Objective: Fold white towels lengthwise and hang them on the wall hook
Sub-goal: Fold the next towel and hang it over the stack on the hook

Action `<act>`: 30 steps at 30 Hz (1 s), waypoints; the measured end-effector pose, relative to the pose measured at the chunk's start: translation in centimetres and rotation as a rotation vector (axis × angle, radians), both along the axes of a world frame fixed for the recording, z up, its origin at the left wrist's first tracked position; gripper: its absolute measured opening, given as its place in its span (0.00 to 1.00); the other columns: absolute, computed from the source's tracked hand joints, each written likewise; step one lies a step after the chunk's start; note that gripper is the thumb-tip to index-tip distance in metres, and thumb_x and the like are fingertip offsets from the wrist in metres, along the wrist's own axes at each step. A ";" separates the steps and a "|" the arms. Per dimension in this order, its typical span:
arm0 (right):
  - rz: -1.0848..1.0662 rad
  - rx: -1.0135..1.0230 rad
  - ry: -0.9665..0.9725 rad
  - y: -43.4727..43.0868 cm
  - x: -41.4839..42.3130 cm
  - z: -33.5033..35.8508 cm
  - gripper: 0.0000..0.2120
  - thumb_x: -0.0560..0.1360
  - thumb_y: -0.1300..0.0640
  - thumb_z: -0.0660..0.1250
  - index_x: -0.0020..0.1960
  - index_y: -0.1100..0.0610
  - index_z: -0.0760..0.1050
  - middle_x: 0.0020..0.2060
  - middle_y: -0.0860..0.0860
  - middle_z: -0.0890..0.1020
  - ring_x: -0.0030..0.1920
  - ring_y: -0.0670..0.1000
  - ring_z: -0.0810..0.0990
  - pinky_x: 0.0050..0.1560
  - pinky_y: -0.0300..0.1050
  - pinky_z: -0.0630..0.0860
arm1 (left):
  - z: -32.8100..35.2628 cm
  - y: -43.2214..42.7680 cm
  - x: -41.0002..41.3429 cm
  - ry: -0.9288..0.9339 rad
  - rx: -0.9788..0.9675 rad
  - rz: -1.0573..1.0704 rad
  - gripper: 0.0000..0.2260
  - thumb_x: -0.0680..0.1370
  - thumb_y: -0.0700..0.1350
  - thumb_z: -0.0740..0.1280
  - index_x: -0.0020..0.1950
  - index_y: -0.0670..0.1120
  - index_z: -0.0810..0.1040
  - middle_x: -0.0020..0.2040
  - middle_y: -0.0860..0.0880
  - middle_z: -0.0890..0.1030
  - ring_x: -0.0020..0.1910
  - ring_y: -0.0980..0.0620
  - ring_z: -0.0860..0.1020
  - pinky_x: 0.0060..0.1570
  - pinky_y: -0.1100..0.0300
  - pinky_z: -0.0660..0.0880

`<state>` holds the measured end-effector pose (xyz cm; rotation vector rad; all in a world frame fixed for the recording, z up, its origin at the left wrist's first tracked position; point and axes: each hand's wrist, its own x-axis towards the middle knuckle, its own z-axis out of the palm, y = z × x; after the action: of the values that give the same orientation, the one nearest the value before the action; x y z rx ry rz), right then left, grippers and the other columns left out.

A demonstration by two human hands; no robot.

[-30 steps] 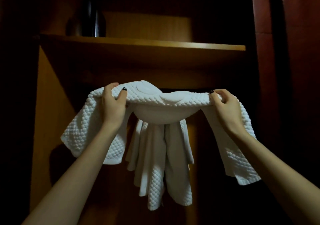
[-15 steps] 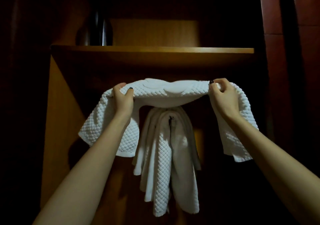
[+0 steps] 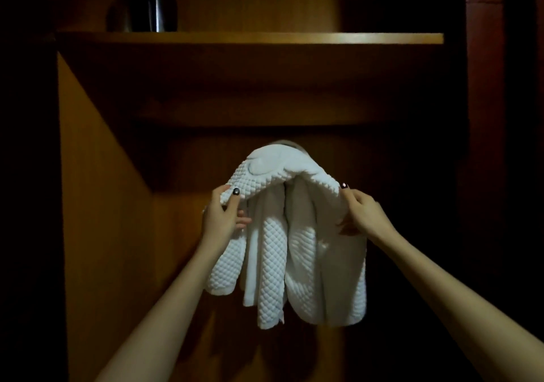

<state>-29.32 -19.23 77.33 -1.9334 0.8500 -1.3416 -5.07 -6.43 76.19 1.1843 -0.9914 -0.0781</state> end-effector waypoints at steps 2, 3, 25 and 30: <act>-0.178 -0.232 0.248 0.7 -0.6 0.1 0.20 0.76 0.31 0.53 0.52 0.44 0.74 0.29 0.51 0.83 0.30 0.51 0.82 0.37 0.48 0.80 | -0.1 1.0 -0.2 -0.225 0.044 0.109 0.18 0.80 0.47 0.63 0.69 0.47 0.67 0.39 0.44 0.79 0.30 0.52 0.81 0.28 0.61 0.77; -0.316 -0.393 0.355 0.8 -0.8 0.0 0.21 0.75 0.29 0.53 0.49 0.44 0.74 0.30 0.49 0.81 0.31 0.51 0.81 0.37 0.47 0.78 | -0.1 1.5 -0.3 -0.371 0.070 0.224 0.19 0.79 0.47 0.65 0.69 0.48 0.68 0.36 0.45 0.79 0.28 0.51 0.79 0.27 0.60 0.75; -0.212 -0.872 0.317 -2.1 4.0 5.3 0.34 0.77 0.52 0.66 0.76 0.42 0.52 0.56 0.53 0.82 0.50 0.57 0.82 0.45 0.52 0.79 | 5.6 -3.1 -0.1 -1.109 -0.016 0.585 0.36 0.74 0.39 0.71 0.74 0.59 0.57 0.66 0.50 0.71 0.45 0.46 0.81 0.38 0.56 0.80; -0.338 -0.961 0.221 -3.4 3.7 8.5 0.21 0.75 0.49 0.66 0.68 0.47 0.71 0.51 0.54 0.84 0.49 0.60 0.83 0.45 0.51 0.77 | 9.1 -3.4 1.5 -1.107 -0.085 0.711 0.34 0.71 0.33 0.69 0.72 0.56 0.64 0.57 0.50 0.79 0.38 0.51 0.79 0.35 0.65 0.67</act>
<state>-25.65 -22.58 85.83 -2.7867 0.7033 -2.0049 -3.57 -9.79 85.32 1.4399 -1.4035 1.2872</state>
